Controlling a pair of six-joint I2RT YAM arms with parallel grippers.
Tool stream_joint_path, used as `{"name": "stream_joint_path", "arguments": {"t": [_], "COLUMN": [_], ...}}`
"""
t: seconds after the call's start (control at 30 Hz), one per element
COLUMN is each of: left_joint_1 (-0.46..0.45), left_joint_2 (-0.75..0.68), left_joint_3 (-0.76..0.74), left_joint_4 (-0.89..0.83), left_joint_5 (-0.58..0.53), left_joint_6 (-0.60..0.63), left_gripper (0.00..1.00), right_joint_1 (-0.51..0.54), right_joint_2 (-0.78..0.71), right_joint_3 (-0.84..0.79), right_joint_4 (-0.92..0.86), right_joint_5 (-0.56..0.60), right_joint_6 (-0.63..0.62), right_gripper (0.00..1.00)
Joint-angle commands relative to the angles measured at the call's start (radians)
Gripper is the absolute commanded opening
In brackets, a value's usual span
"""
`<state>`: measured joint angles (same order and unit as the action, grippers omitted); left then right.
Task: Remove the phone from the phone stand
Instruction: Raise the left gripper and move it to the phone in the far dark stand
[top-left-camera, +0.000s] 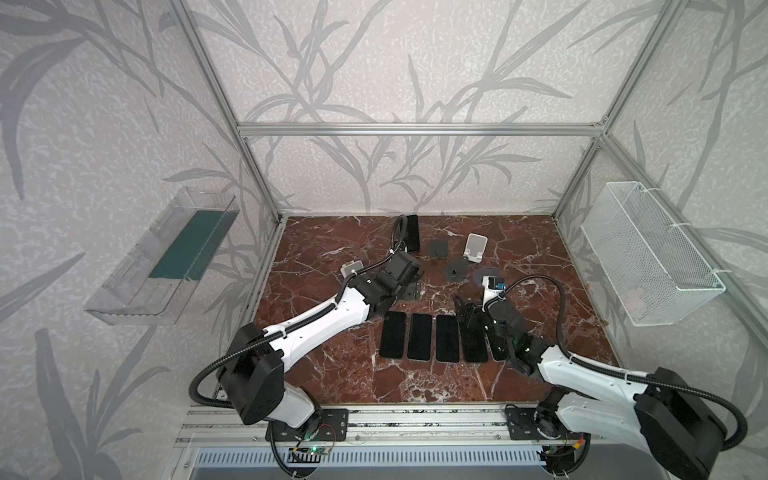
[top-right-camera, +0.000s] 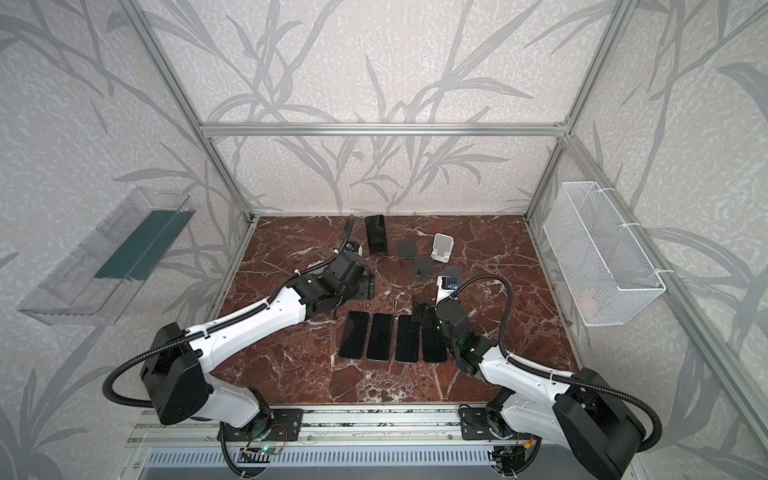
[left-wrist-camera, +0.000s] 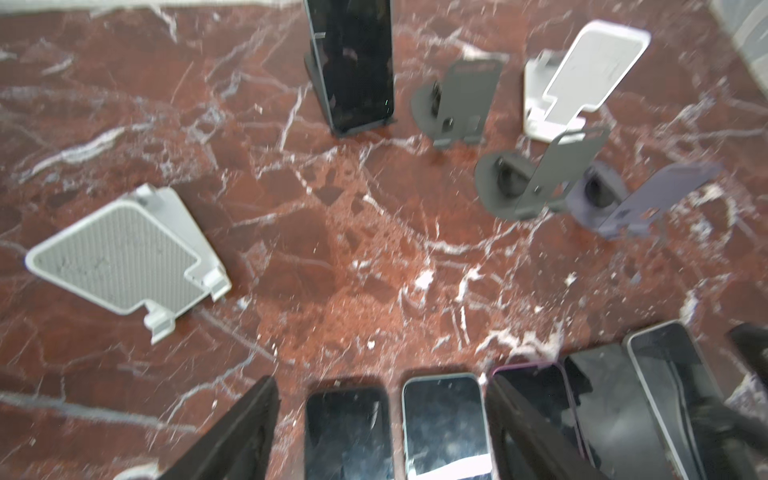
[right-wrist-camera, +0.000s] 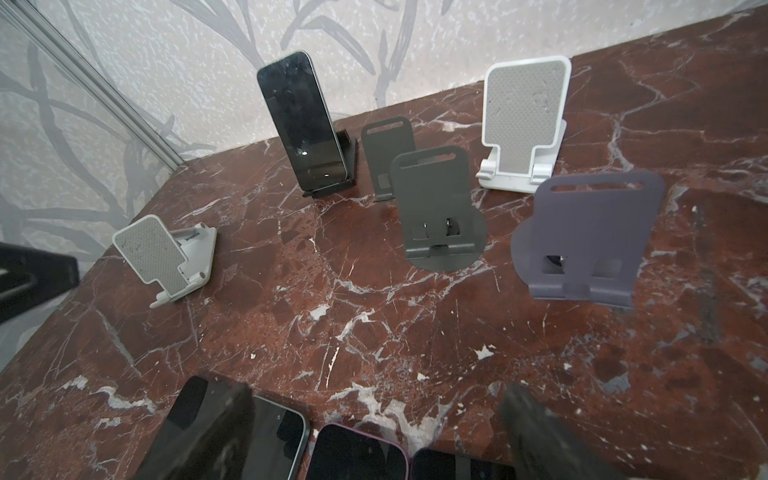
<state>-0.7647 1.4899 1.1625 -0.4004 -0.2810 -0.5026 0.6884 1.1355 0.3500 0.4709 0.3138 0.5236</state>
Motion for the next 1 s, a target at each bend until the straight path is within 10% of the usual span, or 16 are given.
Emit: {"name": "stream_joint_path", "arguments": {"t": [0.0,0.47,0.63,0.97], "left_joint_1": [0.001,0.011,0.015,0.089], "left_joint_2": [-0.016,0.086,0.152,0.421], "left_joint_3": [0.017,0.091,0.114,0.536], "left_joint_4": [0.139,0.327,0.468,0.098], "left_joint_5": [-0.054,-0.311,-0.319,-0.301], "left_joint_6": [0.024,0.107,0.258,0.181], "left_gripper": [0.79,0.71,0.82,0.99], "right_joint_1": [0.002,0.002,0.002,0.002], "right_joint_2": [0.018,-0.006,-0.005,-0.016], "right_joint_3": [-0.009,-0.028,-0.028,-0.030], "right_joint_4": [0.045,0.057,0.057,0.056], "right_joint_5": [0.026,0.061,0.065,0.061], "right_joint_6": [0.019,0.019,0.020,0.016], "right_gripper": [0.92,0.92,0.92,0.92]}}
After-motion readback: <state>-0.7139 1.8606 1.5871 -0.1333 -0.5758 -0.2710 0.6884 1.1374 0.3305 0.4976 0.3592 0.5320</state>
